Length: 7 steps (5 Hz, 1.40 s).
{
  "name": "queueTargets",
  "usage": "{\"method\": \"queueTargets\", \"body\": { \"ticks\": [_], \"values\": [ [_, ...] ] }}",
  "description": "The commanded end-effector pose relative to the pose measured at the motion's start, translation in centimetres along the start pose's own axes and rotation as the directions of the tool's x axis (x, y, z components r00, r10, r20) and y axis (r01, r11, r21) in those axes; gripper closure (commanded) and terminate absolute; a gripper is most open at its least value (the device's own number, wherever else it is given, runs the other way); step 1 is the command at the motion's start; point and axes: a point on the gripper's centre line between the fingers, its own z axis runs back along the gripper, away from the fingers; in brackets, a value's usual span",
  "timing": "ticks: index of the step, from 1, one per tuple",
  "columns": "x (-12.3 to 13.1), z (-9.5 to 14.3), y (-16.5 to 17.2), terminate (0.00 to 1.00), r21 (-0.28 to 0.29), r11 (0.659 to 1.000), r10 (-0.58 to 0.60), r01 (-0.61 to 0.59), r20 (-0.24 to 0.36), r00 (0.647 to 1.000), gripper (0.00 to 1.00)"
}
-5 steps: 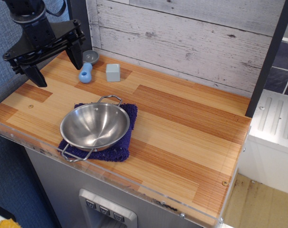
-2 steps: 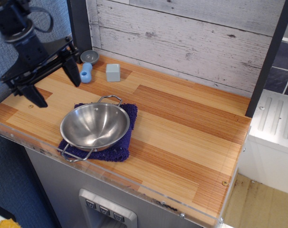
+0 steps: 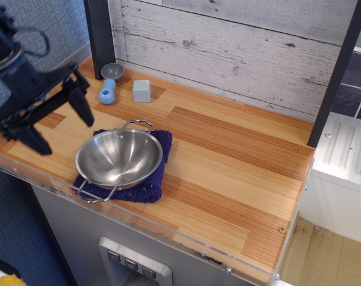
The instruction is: Move the silver collendar to the top right of the table.
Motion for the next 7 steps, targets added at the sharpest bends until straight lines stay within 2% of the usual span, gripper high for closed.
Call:
{"method": "queueTargets", "body": {
  "ticks": [1, 3, 4, 6, 7],
  "values": [
    [-0.6, -1.5, 1.3, 0.00, -0.012, 0.998, -0.056, 0.056, -0.017, 0.998, 0.00],
    [-1.0, -3.0, 1.1, 0.00, -0.094, 0.994, -0.065, 0.057, -0.082, 0.995, 0.00],
    [-1.2, -3.2, 1.5, 0.00, -0.115, 0.992, -0.063, 0.053, -0.079, 0.995, 1.00],
    [-1.0, -2.9, 2.1, 0.00, -0.122, 0.992, -0.049, 0.040, -0.068, 0.996, 1.00],
    [-0.6, -2.1, 2.2, 0.00, -0.125, 0.992, -0.027, 0.021, -0.044, 0.999, 1.00]
  ]
}}
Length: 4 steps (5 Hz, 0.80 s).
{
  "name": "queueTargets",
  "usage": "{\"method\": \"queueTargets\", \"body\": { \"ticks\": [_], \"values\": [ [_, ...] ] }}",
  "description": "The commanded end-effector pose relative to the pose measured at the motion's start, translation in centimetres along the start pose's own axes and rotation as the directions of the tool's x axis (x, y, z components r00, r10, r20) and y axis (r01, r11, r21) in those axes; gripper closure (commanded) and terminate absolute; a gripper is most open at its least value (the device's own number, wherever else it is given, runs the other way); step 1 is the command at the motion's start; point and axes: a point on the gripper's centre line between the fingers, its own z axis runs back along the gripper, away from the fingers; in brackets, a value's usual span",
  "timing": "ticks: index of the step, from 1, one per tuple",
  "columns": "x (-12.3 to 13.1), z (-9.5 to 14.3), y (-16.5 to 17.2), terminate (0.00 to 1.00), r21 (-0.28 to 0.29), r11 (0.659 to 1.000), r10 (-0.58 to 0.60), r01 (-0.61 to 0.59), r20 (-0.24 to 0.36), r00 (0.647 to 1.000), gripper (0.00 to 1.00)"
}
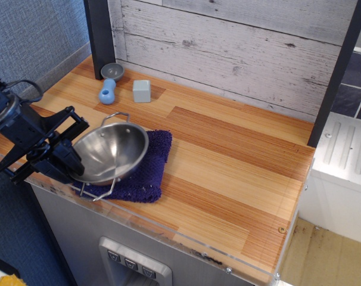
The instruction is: Move the silver collendar to the top right of the table.
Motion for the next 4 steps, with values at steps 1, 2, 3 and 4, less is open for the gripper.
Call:
{"method": "queueTargets", "body": {
  "ticks": [1, 2, 3, 4],
  "values": [
    [1.0, 1.9, -0.3, 0.00, -0.013, 1.000, 0.012, -0.011, 0.071, 0.997, 1.00],
    [1.1, 2.6, -1.1, 0.00, -0.033, 0.999, 0.018, -0.015, 0.091, 0.996, 1.00],
    [0.8, 3.6, -4.0, 0.00, -0.095, 0.995, 0.028, -0.018, 0.104, 0.994, 1.00],
    [0.2, 4.0, -7.0, 0.00, -0.140, 0.990, 0.015, 0.002, 0.117, 0.993, 1.00]
  ]
}}
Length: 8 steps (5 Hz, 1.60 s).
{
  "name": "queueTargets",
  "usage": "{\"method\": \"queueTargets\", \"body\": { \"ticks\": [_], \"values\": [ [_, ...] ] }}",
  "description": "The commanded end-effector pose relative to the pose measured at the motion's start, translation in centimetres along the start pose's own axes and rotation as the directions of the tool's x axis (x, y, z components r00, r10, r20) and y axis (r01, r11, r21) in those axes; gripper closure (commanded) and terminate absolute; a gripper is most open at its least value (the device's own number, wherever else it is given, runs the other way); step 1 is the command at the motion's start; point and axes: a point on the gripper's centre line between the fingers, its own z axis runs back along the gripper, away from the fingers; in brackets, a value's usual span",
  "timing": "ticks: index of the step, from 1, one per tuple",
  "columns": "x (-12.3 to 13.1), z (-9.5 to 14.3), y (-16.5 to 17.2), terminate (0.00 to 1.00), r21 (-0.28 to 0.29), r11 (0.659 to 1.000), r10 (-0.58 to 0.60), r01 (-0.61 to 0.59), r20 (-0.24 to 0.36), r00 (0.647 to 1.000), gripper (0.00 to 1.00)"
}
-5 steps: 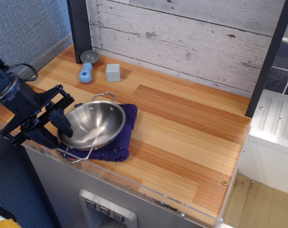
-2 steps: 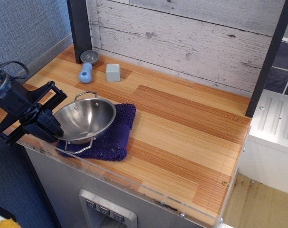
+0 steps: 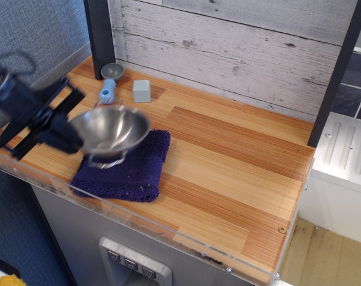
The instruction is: Move the silver collendar to the top right of the table.
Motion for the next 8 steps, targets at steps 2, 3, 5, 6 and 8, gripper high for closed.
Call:
{"method": "queueTargets", "body": {
  "ticks": [2, 3, 5, 6, 8],
  "values": [
    [-3.2, -1.5, -8.9, 0.00, -0.070, 0.983, -0.167, 0.170, 0.053, 0.985, 1.00],
    [-4.5, -3.0, -12.1, 0.00, -0.099, 0.972, -0.207, 0.213, 0.063, 0.976, 1.00],
    [-5.2, -6.6, -15.0, 0.00, -0.084, 0.965, -0.242, 0.247, 0.064, 0.968, 1.00],
    [-4.9, -8.4, -14.6, 0.00, -0.071, 0.967, -0.243, 0.246, 0.053, 0.969, 1.00],
    [-5.1, -11.5, -13.7, 0.00, -0.040, 0.967, -0.252, 0.252, 0.004, 0.968, 1.00]
  ]
}}
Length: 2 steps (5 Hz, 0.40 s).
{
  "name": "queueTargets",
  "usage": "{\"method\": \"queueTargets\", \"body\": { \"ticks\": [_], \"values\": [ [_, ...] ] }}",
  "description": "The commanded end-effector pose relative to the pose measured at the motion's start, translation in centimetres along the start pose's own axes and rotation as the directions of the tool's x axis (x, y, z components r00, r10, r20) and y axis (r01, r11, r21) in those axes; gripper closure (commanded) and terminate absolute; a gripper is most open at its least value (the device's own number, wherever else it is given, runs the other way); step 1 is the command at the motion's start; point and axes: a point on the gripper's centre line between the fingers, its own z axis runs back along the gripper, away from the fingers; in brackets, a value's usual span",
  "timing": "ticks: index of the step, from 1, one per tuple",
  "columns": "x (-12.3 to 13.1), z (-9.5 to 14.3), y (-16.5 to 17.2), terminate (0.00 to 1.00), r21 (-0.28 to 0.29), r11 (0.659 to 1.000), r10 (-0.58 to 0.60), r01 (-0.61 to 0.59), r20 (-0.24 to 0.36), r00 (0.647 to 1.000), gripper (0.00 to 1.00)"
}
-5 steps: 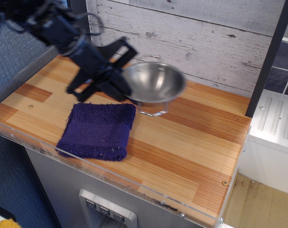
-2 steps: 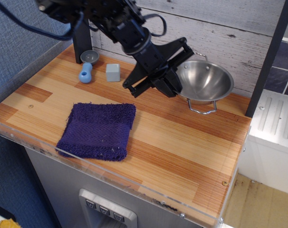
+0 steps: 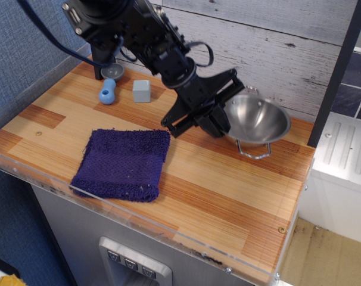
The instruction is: Move the silver collendar to the top right of the table.
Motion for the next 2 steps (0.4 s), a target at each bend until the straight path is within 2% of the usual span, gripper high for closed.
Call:
{"method": "queueTargets", "body": {
  "ticks": [1, 2],
  "values": [
    [-0.19, -0.49, -0.86, 0.00, -0.017, 0.999, -0.045, 0.045, 0.001, 0.999, 1.00],
    [-0.16, -0.33, -0.56, 0.00, 0.012, 0.999, -0.044, 0.044, 0.002, 0.999, 0.00]
  ]
}}
